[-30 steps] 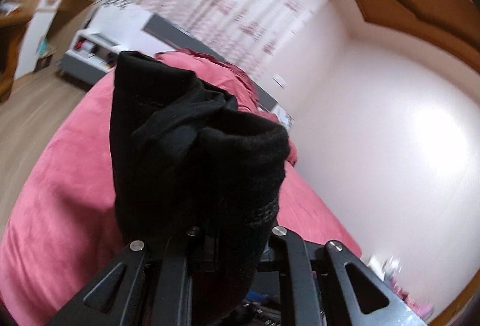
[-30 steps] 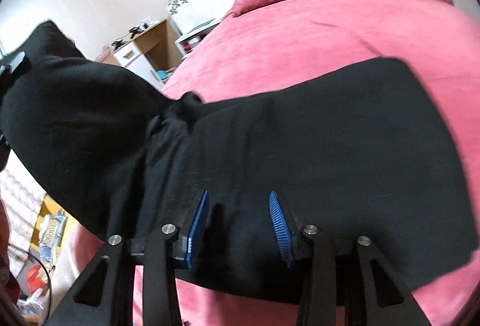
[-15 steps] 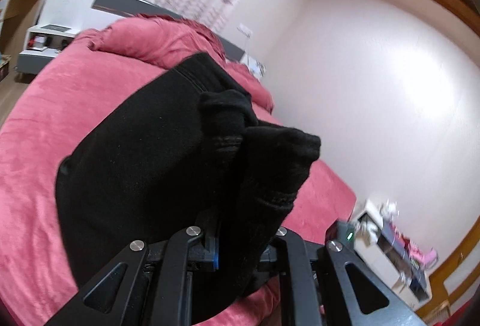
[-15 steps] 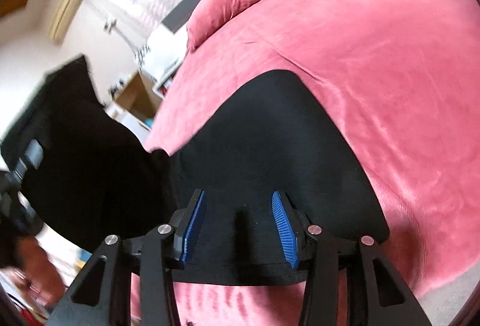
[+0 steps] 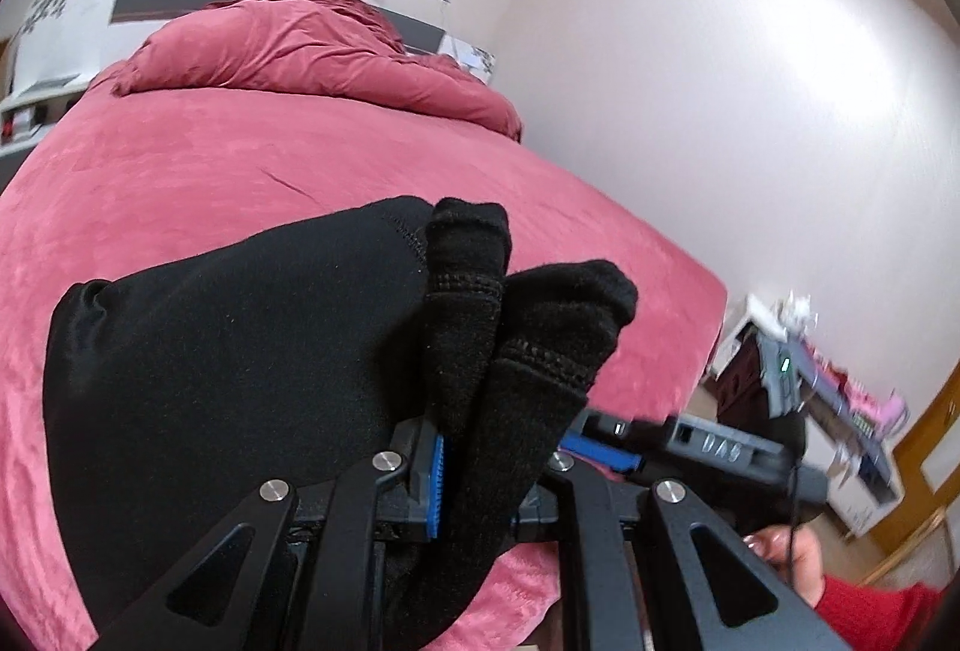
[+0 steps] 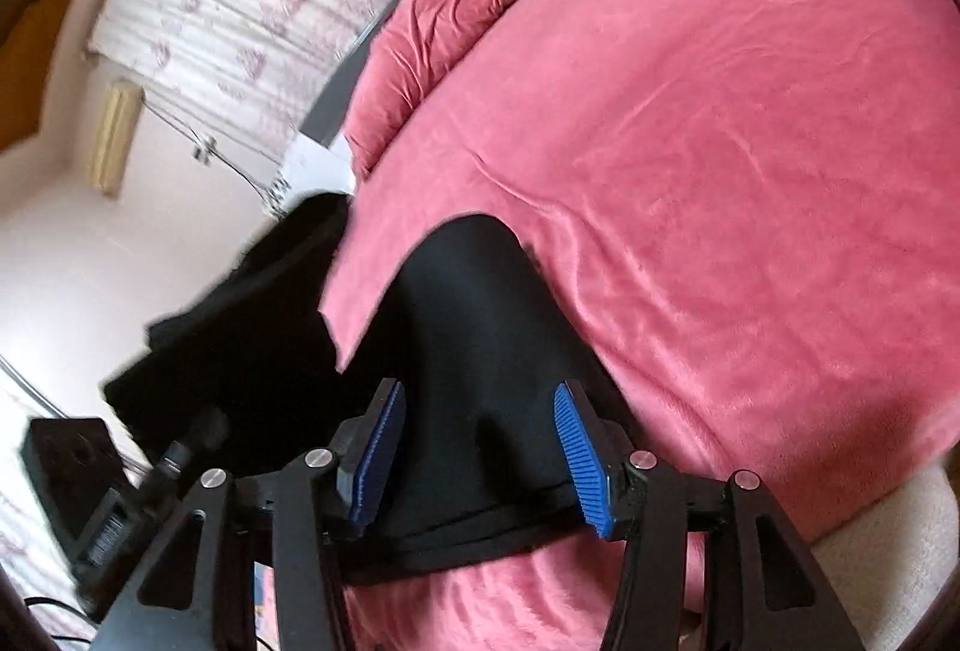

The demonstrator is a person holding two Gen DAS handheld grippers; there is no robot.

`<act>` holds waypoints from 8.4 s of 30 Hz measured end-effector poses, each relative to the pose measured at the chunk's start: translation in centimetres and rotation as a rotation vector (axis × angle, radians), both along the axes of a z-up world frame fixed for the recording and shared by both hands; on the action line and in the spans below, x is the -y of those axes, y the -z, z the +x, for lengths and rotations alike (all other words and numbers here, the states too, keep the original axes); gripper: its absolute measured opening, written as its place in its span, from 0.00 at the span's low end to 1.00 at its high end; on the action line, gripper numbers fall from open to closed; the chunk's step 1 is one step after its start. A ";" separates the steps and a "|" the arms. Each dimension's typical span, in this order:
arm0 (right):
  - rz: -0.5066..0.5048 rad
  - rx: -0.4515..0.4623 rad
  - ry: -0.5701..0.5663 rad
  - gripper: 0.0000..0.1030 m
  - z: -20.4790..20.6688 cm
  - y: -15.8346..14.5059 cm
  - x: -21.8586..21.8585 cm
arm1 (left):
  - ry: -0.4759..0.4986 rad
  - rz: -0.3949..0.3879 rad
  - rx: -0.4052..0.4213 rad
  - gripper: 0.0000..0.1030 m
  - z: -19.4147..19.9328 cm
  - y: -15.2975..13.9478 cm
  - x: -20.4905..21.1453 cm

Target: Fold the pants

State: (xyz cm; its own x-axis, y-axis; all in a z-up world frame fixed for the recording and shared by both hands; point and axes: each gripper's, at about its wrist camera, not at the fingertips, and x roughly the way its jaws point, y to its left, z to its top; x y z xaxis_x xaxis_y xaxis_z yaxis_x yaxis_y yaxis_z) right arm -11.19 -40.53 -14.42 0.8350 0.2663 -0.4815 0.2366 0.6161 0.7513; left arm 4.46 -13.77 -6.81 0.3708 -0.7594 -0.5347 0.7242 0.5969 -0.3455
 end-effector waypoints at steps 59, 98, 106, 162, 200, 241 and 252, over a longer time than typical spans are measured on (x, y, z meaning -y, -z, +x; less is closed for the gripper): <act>-0.491 -0.020 -0.223 0.13 8.7 -7.6 -6.5 | -0.324 0.040 -0.155 0.35 1.9 4.4 -11.6; -0.290 -0.313 0.220 0.01 13.1 -1.1 4.3 | -0.573 0.007 -0.316 0.27 13.6 6.3 -8.8; -0.571 -0.054 0.013 0.04 12.9 -9.1 -2.8 | -0.537 -0.064 -0.144 0.32 8.3 2.3 -10.2; -0.577 -0.270 -0.220 0.54 6.6 -3.2 -9.4 | -0.383 0.291 -0.134 0.34 -1.1 4.3 -9.4; -0.195 -0.326 -0.451 1.00 14.0 1.0 -0.7 | -0.216 0.138 -0.530 0.66 8.8 8.8 -14.1; -0.068 0.104 -0.400 0.54 28.0 -3.1 -1.3 | -0.159 0.039 -0.292 0.41 21.4 1.5 -10.3; -0.091 -0.044 -0.274 0.73 31.3 2.6 1.9 | -0.238 0.067 -0.296 0.62 25.0 7.4 -11.3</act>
